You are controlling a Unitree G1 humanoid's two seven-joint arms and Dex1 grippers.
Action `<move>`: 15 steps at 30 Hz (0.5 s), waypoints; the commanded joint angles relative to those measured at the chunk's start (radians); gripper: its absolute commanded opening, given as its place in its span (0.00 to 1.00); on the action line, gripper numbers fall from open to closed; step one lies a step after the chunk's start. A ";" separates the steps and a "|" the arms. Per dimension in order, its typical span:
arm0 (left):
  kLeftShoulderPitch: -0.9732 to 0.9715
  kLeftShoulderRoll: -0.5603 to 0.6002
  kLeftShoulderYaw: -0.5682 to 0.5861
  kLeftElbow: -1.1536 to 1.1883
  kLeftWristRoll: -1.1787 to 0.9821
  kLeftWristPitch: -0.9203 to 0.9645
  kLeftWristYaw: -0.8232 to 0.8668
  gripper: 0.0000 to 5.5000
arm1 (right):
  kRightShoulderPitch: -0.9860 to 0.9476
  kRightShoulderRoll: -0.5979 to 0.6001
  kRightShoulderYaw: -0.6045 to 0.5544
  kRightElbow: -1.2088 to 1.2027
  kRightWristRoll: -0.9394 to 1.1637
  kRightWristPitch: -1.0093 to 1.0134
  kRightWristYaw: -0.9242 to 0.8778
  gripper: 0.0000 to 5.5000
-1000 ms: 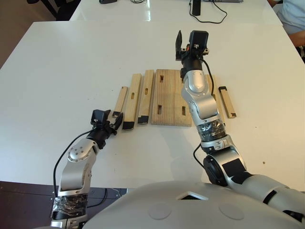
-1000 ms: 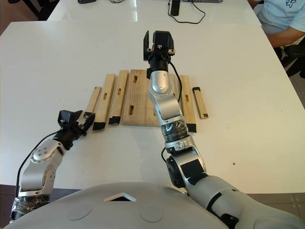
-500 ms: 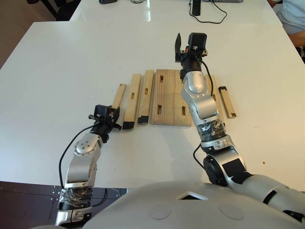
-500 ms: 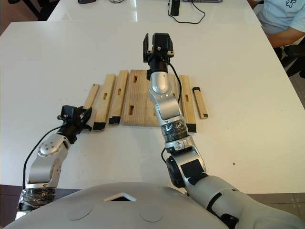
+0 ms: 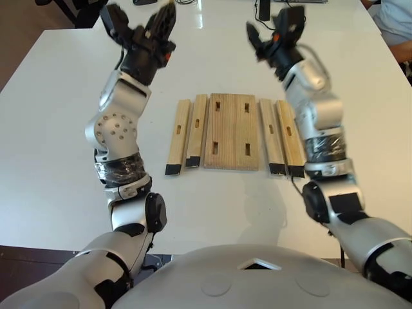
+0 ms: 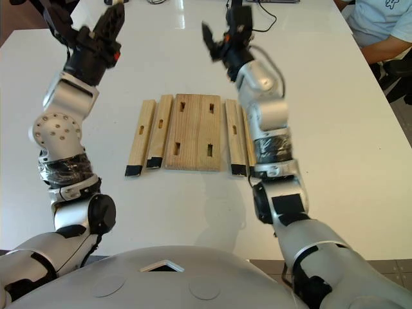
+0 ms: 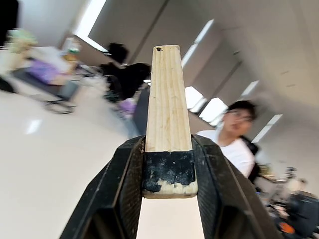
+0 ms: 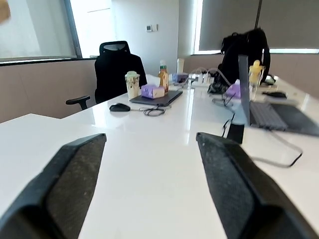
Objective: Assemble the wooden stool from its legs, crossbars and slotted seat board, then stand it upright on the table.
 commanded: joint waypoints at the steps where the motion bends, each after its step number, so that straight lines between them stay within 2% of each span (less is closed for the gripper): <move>1: 0.085 0.035 0.002 -0.099 -0.162 0.070 -0.123 0.24 | -0.129 -0.023 -0.093 0.016 0.194 0.080 0.185 0.61; 4: 0.147 0.107 -0.021 -0.111 -0.177 0.070 -0.287 0.24 | -0.123 -0.082 -0.191 -0.058 0.506 0.355 0.405 0.61; 6: 0.162 0.132 -0.028 -0.101 -0.168 0.052 -0.349 0.24 | -0.124 -0.133 -0.233 -0.079 0.640 0.485 0.499 0.61; 11: 0.185 0.160 -0.065 -0.130 -0.186 0.029 -0.482 0.24 | -0.174 -0.231 -0.271 -0.090 0.844 0.777 0.550 0.61; 15: 0.202 0.167 -0.092 -0.150 -0.192 0.025 -0.522 0.24 | -0.195 -0.241 -0.256 -0.078 0.877 0.849 0.544 0.61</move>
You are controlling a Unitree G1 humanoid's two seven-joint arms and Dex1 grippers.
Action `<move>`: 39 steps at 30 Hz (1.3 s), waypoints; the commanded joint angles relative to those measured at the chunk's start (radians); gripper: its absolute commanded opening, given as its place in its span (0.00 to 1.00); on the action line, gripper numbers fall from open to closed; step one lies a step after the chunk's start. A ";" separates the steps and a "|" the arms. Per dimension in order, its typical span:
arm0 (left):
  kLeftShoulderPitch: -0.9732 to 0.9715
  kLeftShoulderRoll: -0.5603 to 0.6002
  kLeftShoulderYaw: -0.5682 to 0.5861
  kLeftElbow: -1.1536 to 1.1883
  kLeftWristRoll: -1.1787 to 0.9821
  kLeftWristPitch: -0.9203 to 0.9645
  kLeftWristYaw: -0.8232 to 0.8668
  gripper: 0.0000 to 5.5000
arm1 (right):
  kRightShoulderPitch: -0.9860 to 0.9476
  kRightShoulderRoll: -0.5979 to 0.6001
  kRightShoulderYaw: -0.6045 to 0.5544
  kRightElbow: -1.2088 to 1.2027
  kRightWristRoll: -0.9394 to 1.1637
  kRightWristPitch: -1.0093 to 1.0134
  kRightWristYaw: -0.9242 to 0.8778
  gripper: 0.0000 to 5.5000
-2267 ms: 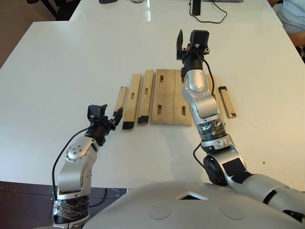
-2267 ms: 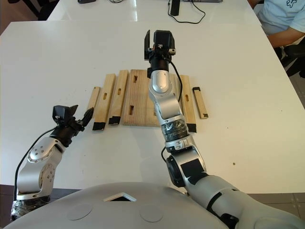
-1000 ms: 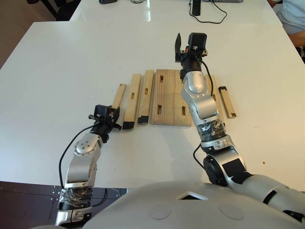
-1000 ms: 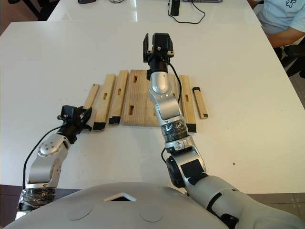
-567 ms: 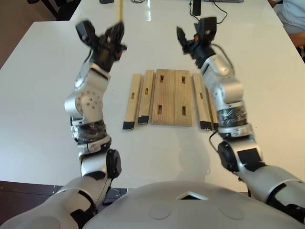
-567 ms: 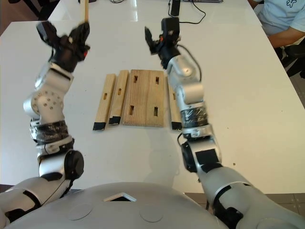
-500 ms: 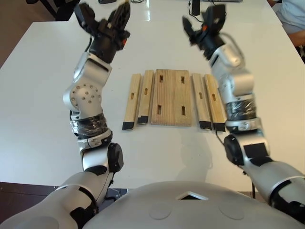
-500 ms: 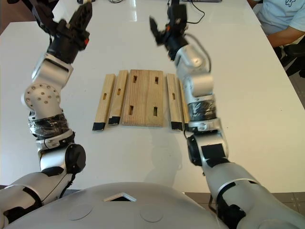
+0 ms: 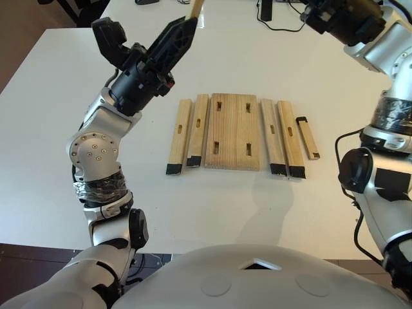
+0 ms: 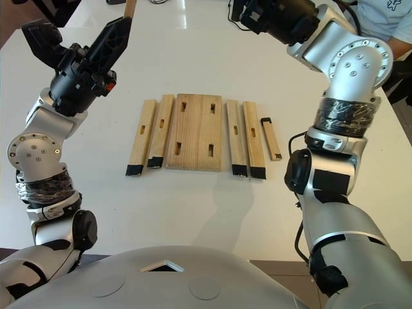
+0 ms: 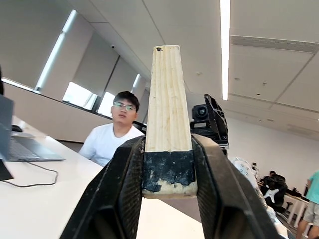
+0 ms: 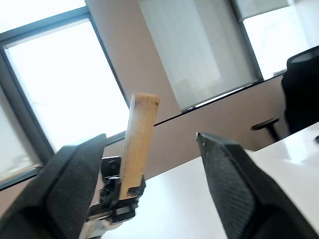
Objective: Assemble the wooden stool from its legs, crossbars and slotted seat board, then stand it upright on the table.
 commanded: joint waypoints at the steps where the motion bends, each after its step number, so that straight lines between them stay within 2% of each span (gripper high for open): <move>1: 0.023 0.018 -0.035 -0.032 -0.009 -0.002 -0.037 0.24 | -0.039 -0.011 0.020 -0.011 0.023 0.053 -0.005 0.61; 14: 0.062 0.075 -0.105 -0.007 0.000 0.014 -0.119 0.24 | -0.019 -0.007 0.041 -0.053 0.041 0.069 0.045 0.61; 28: 0.066 0.076 -0.119 0.012 -0.014 0.016 -0.121 0.24 | 0.047 -0.023 0.054 -0.104 0.031 0.038 0.096 0.25; 35: 0.047 0.075 -0.124 0.060 0.026 0.021 -0.065 0.24 | 0.075 -0.020 0.040 -0.138 0.046 0.028 0.086 0.24; 36: 0.048 0.079 -0.131 0.067 0.035 0.023 -0.068 0.31 | 0.085 -0.023 0.052 -0.149 0.031 0.019 0.093 0.24; 39: 0.063 0.097 -0.177 0.101 0.134 -0.012 -0.069 0.40 | 0.096 -0.024 0.069 -0.157 -0.010 -0.020 0.083 0.24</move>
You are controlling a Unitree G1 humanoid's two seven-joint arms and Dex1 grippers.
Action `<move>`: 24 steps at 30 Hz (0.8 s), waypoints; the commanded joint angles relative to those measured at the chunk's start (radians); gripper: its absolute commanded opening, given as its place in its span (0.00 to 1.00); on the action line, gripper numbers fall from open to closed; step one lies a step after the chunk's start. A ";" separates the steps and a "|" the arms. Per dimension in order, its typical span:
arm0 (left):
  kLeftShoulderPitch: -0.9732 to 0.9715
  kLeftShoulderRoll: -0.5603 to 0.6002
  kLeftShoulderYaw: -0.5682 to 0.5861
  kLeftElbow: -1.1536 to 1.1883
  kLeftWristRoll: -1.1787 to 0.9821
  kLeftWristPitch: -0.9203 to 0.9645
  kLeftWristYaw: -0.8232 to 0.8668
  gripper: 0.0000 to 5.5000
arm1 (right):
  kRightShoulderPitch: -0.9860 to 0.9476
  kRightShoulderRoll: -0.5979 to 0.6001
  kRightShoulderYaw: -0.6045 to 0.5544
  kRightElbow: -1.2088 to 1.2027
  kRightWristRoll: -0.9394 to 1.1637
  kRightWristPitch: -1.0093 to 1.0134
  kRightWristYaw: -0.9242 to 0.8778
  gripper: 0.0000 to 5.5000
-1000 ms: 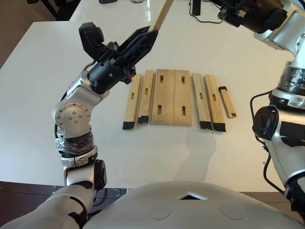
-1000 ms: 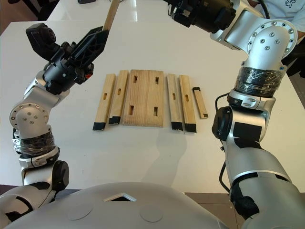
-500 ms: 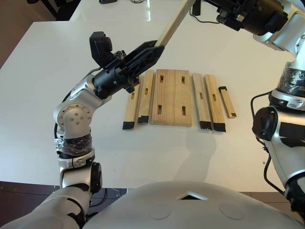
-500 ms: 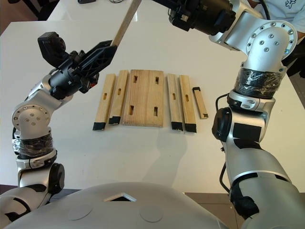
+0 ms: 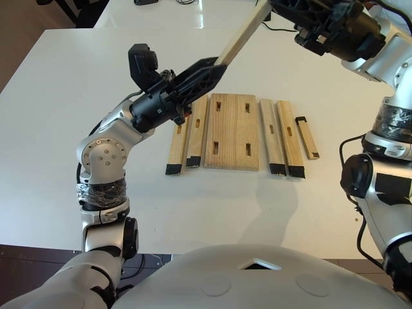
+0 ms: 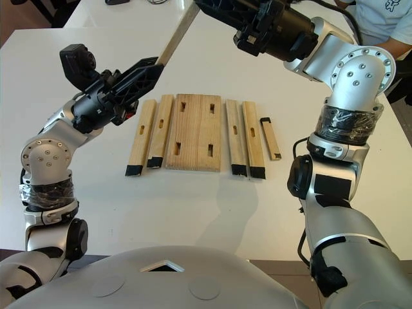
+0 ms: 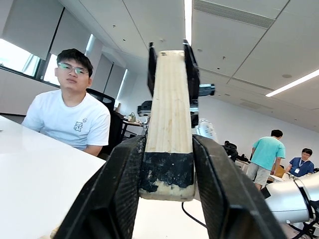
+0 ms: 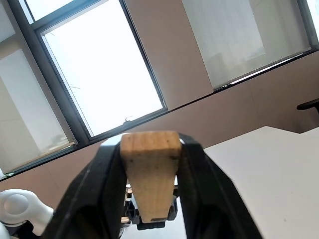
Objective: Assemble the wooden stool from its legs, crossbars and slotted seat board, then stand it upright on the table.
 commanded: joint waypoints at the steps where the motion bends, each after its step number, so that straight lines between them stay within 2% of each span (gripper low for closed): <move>1: 0.021 0.037 -0.058 0.065 0.183 -0.052 0.050 0.44 | 0.006 -0.007 0.021 -0.029 -0.034 -0.053 0.006 0.24; 5: 0.105 0.119 -0.149 0.085 0.419 -0.192 -0.001 0.44 | 0.000 -0.058 0.081 0.027 -0.206 -0.214 0.047 0.24; 9: 0.184 0.089 -0.141 0.058 0.515 -0.273 0.076 0.44 | 0.038 -0.212 0.238 0.143 -0.491 -0.509 0.234 0.24; 12: 0.155 -0.013 -0.125 0.024 0.558 -0.308 0.236 0.44 | 0.055 -0.301 0.300 0.228 -0.618 -0.645 0.352 0.24; 18: -0.097 -0.409 -0.139 0.172 0.690 -0.421 0.725 0.44 | 0.082 -0.407 0.396 0.378 -0.776 -0.915 0.626 0.24; 21: -0.158 -0.478 -0.189 0.298 0.830 -0.533 0.831 0.44 | 0.057 -0.398 0.417 0.485 -0.807 -0.983 0.713 0.24; 24: -0.172 -0.502 -0.191 0.382 0.899 -0.582 0.892 0.44 | 0.053 -0.375 0.438 0.578 -0.841 -1.097 0.756 0.24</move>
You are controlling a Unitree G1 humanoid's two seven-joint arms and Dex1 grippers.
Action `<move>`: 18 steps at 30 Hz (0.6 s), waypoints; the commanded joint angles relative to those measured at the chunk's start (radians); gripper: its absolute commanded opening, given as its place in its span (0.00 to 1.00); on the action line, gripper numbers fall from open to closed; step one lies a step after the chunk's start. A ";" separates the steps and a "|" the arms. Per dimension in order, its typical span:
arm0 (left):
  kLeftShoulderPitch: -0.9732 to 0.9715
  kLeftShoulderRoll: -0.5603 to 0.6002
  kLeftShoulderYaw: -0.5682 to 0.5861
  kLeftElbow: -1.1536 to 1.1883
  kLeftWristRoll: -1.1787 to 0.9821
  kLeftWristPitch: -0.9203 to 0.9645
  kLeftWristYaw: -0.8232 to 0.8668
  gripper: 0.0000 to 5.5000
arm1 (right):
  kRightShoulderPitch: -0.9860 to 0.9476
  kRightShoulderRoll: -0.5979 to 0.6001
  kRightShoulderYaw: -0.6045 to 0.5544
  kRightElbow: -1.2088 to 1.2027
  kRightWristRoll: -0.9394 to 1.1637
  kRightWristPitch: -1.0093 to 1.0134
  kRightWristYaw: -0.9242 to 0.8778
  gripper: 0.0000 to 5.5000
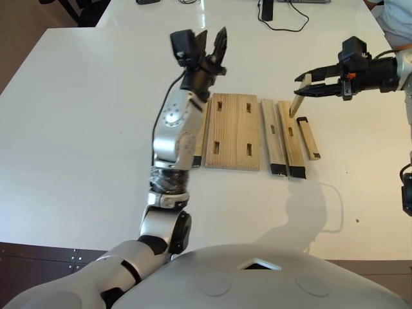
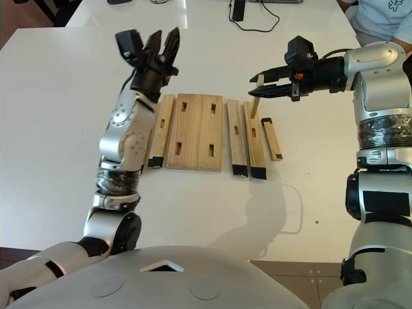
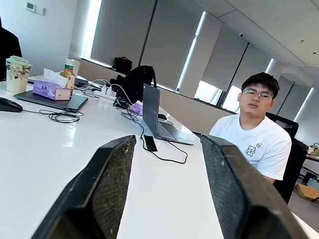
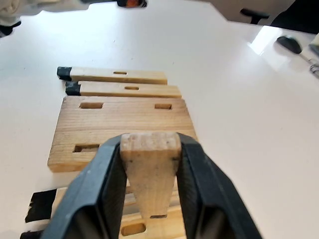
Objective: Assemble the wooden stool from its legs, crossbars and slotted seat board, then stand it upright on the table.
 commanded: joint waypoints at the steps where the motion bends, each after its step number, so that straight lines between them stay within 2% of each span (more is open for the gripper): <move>1: -0.012 -0.017 0.007 0.095 0.081 -0.052 0.072 0.44 | -0.029 0.028 0.035 0.113 -0.050 -0.136 0.046 0.24; 5: -0.014 -0.025 0.032 0.117 0.068 -0.026 0.075 0.44 | -0.016 0.043 0.045 0.174 -0.059 -0.197 0.047 0.24; 9: -0.001 -0.019 -0.002 0.101 0.104 -0.035 0.060 0.44 | 0.009 0.043 0.038 0.150 -0.036 -0.190 0.047 0.24; 18: -0.002 -0.008 0.001 0.092 0.107 -0.004 0.041 0.44 | 0.094 0.033 0.039 0.092 -0.008 -0.186 0.047 0.24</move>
